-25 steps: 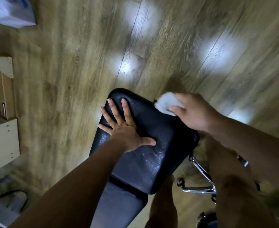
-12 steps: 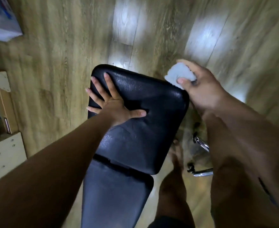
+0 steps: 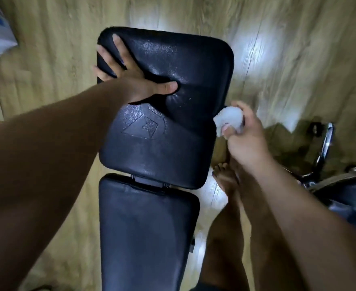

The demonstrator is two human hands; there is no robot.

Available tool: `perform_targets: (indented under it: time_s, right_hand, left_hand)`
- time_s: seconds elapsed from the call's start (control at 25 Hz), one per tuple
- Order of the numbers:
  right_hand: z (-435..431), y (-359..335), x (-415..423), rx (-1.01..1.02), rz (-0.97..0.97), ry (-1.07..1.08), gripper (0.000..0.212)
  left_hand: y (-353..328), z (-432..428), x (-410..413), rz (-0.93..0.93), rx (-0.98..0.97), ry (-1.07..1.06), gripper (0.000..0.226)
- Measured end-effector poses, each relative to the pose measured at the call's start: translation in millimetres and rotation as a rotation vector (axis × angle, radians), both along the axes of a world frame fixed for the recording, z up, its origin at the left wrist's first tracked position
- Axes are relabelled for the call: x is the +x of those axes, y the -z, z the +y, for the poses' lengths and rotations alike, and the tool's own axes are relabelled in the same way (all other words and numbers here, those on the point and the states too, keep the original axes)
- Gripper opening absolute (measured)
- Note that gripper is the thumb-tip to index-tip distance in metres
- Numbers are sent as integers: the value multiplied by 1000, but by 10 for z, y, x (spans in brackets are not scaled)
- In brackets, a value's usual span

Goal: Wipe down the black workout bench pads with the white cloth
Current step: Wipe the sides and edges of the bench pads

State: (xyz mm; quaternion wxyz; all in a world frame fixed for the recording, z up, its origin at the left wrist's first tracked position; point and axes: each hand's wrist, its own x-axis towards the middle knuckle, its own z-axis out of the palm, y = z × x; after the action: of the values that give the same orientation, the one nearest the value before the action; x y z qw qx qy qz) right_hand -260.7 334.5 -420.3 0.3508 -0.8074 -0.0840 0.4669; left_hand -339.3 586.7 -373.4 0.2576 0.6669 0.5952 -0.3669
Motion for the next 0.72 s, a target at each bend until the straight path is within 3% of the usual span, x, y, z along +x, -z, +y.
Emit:
perform_targets:
  time_s: [0.08,0.2,0.36,0.56,0.64,0.72]
  right_hand:
    - [107,161,274,102,13,-10,57]
    - [350,197,522,261,-42,62,43]
    - [636,211,721,228,-198,137,36]
    - [-445,-98,-554,3,-145,-57,31]
    - [-425,-195,-479,61,-135,-126,31]
    - [-51,51,-12,161,-250,-80,29]
  left_hand:
    - [29,-12,-20,-1,7,4,159]
    - [65,-17,-42,-27,41,14,157]
    - [32,-42,-4,12,50,25,157]
    - [-16,-64,28,-34,38,-27,158]
    - [-9,-56,-2,-51,62,2,162]
    - [46,-10,-40,-75,83,7,164]
